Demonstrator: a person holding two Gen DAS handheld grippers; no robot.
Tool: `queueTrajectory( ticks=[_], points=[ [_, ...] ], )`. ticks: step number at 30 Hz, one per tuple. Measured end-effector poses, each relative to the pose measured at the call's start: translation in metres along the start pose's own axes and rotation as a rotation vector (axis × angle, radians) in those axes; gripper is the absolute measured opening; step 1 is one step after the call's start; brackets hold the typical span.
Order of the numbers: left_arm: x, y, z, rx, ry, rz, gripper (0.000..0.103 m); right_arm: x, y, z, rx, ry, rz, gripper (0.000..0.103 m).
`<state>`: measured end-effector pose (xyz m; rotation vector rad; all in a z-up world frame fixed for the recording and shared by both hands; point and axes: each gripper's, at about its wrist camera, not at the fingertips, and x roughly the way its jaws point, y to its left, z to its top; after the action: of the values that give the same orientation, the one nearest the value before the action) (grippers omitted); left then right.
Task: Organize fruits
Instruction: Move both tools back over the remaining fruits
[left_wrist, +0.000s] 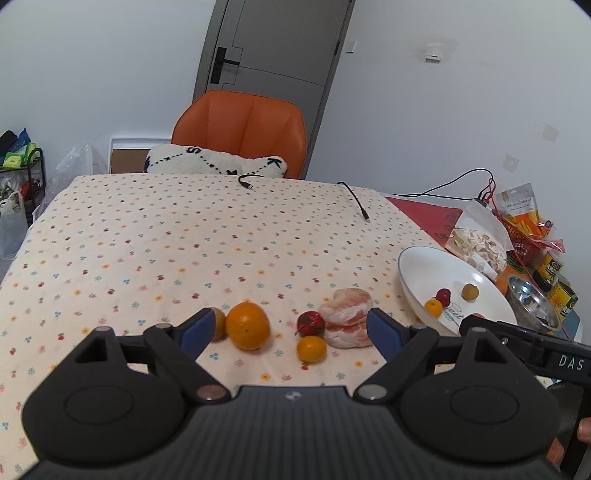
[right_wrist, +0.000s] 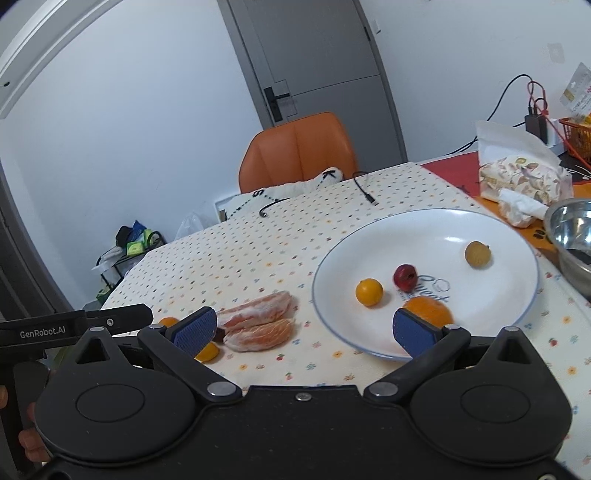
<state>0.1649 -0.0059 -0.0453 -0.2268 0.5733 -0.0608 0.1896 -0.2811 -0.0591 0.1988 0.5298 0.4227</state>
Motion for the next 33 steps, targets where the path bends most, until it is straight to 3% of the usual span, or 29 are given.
queueTrajectory(
  ticks=[17, 33],
  points=[
    [0.001, 0.027, -0.01, -0.036, 0.005, 0.038, 0.087, 0.019, 0.031, -0.009, -0.059, 0.067, 0.057, 0.103],
    [0.02, 0.03, -0.011, -0.063, 0.029, 0.021, 0.071, 0.045, 0.045, -0.017, -0.088, 0.08, 0.035, 0.1]
  ],
)
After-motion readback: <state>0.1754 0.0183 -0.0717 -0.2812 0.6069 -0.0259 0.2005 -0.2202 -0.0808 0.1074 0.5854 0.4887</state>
